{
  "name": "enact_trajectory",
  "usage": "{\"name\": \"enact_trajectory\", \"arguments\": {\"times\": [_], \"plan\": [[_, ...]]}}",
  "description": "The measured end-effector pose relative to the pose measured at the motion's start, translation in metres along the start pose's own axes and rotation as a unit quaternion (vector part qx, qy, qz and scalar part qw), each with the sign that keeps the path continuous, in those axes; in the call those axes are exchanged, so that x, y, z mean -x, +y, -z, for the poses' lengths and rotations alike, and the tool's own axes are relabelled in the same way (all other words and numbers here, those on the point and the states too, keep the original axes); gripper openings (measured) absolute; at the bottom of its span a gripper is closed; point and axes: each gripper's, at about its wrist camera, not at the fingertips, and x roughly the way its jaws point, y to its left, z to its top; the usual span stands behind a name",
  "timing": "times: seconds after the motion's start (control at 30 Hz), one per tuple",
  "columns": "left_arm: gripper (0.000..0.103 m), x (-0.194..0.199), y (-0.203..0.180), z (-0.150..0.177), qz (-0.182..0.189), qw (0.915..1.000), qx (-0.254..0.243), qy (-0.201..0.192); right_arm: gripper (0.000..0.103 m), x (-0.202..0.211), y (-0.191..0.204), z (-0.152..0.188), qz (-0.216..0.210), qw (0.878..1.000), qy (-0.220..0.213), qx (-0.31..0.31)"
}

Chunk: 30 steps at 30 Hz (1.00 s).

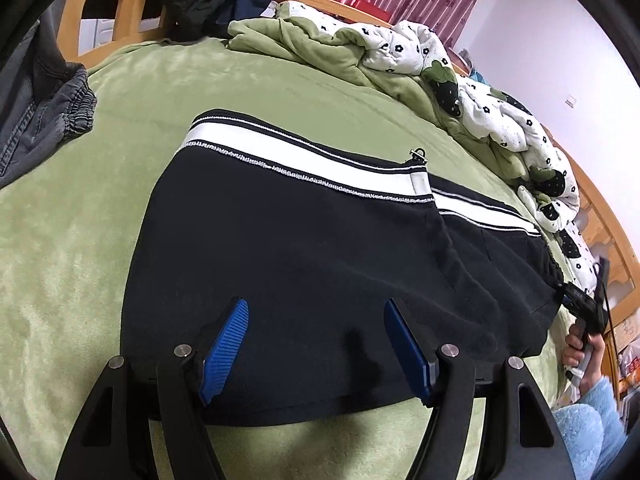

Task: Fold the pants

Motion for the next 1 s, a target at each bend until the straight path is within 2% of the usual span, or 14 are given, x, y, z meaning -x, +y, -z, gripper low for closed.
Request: {"name": "enact_trajectory", "arguments": {"times": [0.07,0.13,0.33,0.37,0.43,0.53,0.57,0.67,0.7,0.73,0.77,0.8,0.9,1.0], "plan": [[0.068,0.001,0.001,-0.001,0.001,1.0000,0.003,-0.001,0.072,0.020,-0.004,0.005,0.017,0.999,-0.028,-0.008],[0.068,0.003,0.001,0.000,0.004,1.0000,0.009,-0.001,0.072,0.031,-0.007,0.007,0.004,0.999,-0.035,-0.018],[0.068,0.004,0.003,0.003,0.005,0.9997,0.026,0.004,0.074,0.007,-0.026,-0.011,-0.019,0.995,-0.006,-0.098],[0.068,0.005,0.003,0.002,0.003,0.9997,0.025,0.004,0.054,0.001,-0.029,-0.016,-0.036,0.992,-0.011,-0.117],[0.068,0.010,0.003,0.001,0.001,0.9997,0.023,0.001,0.033,-0.001,-0.026,-0.028,-0.035,0.990,-0.039,-0.131],[0.068,0.014,0.007,0.002,-0.005,0.9998,0.018,-0.002,0.029,0.028,-0.013,-0.043,-0.043,0.990,-0.111,-0.078],[0.068,0.014,0.007,0.002,-0.007,0.9998,0.018,0.000,0.029,0.029,-0.010,-0.043,-0.037,0.989,-0.118,-0.077],[0.068,0.014,0.011,0.003,-0.006,0.9997,0.023,0.000,0.031,0.003,-0.007,-0.041,0.016,0.997,-0.066,-0.046],[0.068,0.016,0.011,0.003,-0.004,0.9997,0.023,-0.001,0.037,-0.003,-0.010,-0.037,0.022,0.997,-0.054,-0.040],[0.068,0.018,0.011,0.004,-0.001,0.9998,0.022,-0.004,0.045,-0.004,-0.015,-0.032,0.029,0.998,-0.052,-0.035],[0.068,0.019,0.010,0.004,0.000,0.9998,0.019,-0.005,0.064,0.000,-0.017,-0.027,0.040,0.997,-0.055,-0.032],[0.068,0.021,0.009,0.005,0.000,0.9999,0.015,-0.007,0.069,0.007,-0.019,-0.024,0.057,0.997,-0.052,-0.030],[0.068,0.022,0.007,0.008,0.002,0.9999,0.008,-0.007,0.068,0.030,-0.017,-0.008,0.062,0.997,-0.048,-0.023],[0.068,0.019,0.007,0.012,-0.001,0.9999,0.014,-0.003,0.066,0.057,0.008,0.007,0.078,0.995,-0.055,0.026]]}}
